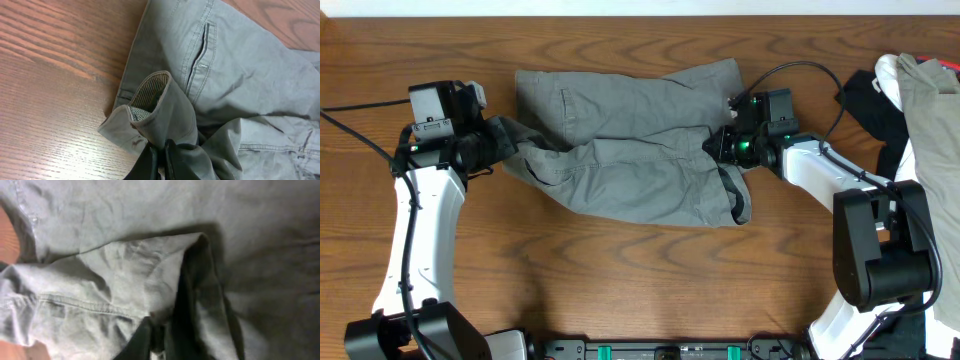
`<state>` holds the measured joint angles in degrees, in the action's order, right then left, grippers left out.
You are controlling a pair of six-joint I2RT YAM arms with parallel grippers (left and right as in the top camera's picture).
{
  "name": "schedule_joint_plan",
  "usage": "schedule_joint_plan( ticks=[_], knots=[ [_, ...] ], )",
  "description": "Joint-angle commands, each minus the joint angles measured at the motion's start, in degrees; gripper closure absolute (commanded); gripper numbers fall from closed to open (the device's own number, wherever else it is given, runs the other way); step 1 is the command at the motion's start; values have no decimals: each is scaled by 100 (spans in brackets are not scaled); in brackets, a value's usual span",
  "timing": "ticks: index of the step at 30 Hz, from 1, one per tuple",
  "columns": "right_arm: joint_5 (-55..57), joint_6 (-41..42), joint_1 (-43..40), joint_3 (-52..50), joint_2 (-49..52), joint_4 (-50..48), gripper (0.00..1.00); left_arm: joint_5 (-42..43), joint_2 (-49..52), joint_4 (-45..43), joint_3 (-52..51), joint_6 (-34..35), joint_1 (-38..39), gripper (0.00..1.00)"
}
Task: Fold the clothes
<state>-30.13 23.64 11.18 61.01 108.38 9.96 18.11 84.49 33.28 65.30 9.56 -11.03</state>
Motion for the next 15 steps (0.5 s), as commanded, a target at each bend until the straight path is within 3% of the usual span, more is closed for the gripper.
schedule_joint_plan(
  ticks=[1,10,15],
  knots=[
    [-393,-37,15,55,33,0,99,70,4,31,138,-107,9,94],
    [-758,-208,-33,55,-848,114,99,70,-44,146,138,-216,9,94],
    [-55,-199,-131,57,-1978,675,99,68,-317,280,138,-444,7,94]
  ],
)
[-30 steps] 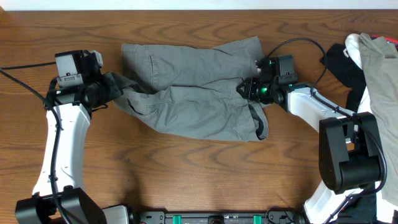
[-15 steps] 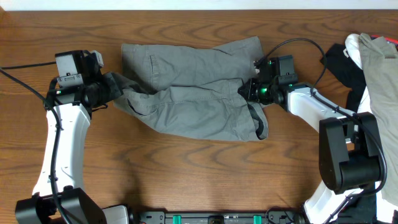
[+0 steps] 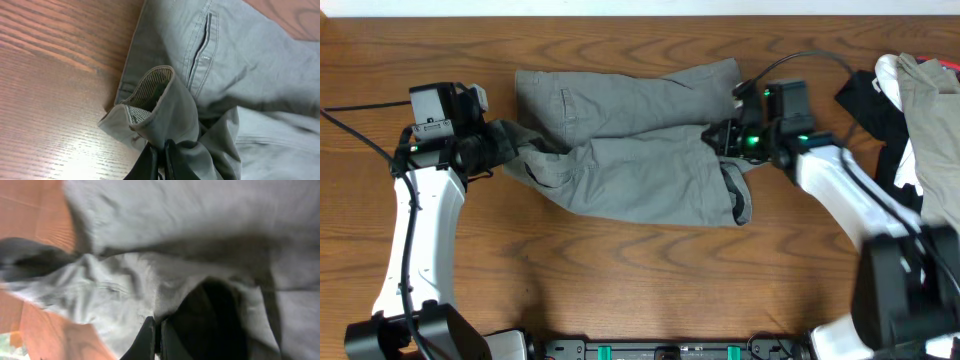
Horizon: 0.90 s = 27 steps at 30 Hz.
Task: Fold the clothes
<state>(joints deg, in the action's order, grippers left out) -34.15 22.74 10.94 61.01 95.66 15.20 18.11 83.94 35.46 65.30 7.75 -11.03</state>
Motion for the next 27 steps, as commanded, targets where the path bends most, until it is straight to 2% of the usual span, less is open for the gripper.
schedule_joint_plan(
  ticks=[1,7,12,16,19,23,27],
  knots=[
    [575,-107,-118,57,-940,317,99,57,-352,140,138,-354,7,94],
    [1738,59,-160,61,-2468,1303,99,-17,-1051,879,138,-433,9,94],
    [2090,358,-162,90,-3370,1593,99,-87,-1620,1460,138,-433,9,94],
    [2275,472,-234,157,-3810,1589,99,-146,-1976,1550,138,-433,9,94],
    [2280,575,-295,192,-3814,1585,99,-151,-2072,1453,138,-433,9,94],
    [2277,656,-315,192,-3300,1403,99,-166,-1849,1193,138,-437,9,94],
    [2194,498,-315,192,-2524,704,99,-166,-1412,892,138,-459,9,94]
  ],
)
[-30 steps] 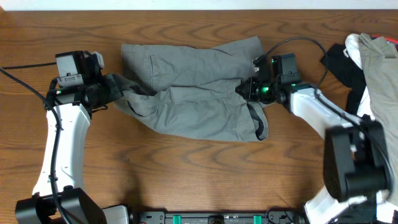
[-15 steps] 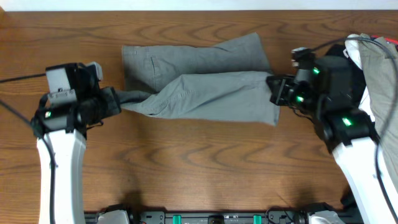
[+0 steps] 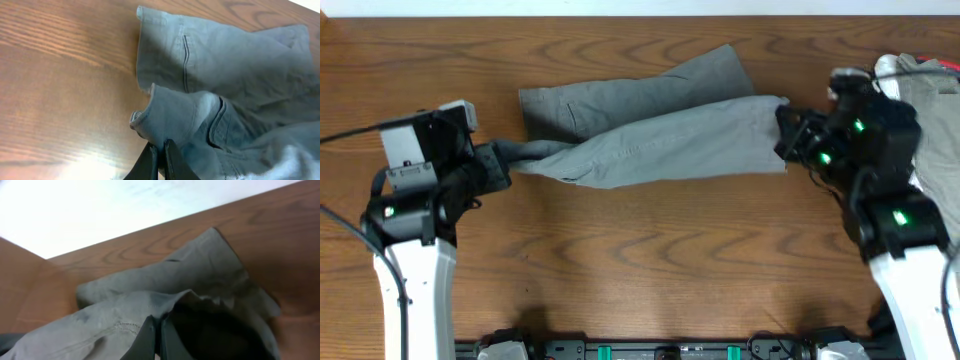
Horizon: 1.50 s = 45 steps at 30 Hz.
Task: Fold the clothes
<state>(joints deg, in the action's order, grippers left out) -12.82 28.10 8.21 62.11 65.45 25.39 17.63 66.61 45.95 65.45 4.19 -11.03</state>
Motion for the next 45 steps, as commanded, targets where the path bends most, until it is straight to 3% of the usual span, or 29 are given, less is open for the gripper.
schedule_joint_plan(
  ticks=[1,10,19,26,35,40,45],
  knots=[
    [-33,-146,-42,83,748,-651,99,-114,472,-289,122,-98,9,94],
    [-326,-221,-131,83,2817,-3217,99,142,1764,-1945,122,22,240,94],
    [-111,973,-398,85,4293,-4299,99,116,2909,-3324,122,76,437,94],
    [-90,960,-531,90,4505,-4492,99,109,3558,-4116,122,79,435,94],
    [-120,968,-555,90,4524,-4857,99,-682,3692,-4223,122,238,431,94],
    [-149,1759,-501,92,4527,-5355,99,-962,3545,-4240,122,833,431,94],
    [111,1864,-452,151,4546,-5519,99,-975,3410,-4579,122,844,431,94]
  ],
)
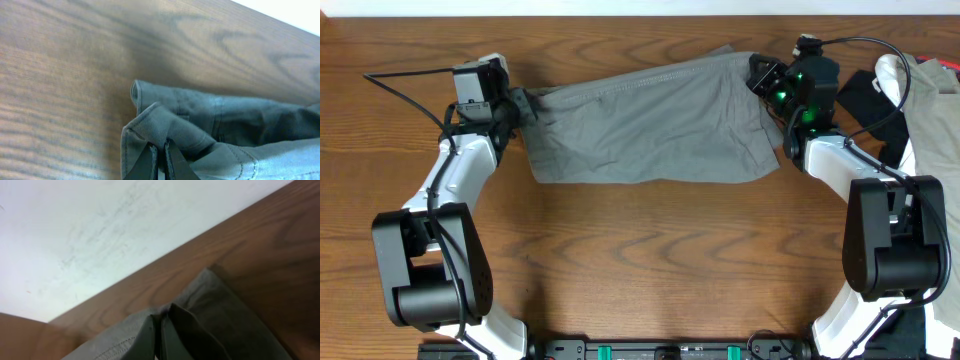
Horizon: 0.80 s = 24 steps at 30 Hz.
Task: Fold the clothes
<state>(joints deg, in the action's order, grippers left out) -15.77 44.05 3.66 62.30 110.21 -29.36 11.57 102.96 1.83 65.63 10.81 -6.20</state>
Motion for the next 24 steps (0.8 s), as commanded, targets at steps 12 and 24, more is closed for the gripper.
schedule_joint_plan(
  ticks=[12,24],
  knots=[
    [369,286,184,1261,1510,-44,99,-544,146,-887,105,203,-52,94],
    [275,258,42,1676,1998,369,97,-365,752,-1545,105,201,-46,52]
  ],
)
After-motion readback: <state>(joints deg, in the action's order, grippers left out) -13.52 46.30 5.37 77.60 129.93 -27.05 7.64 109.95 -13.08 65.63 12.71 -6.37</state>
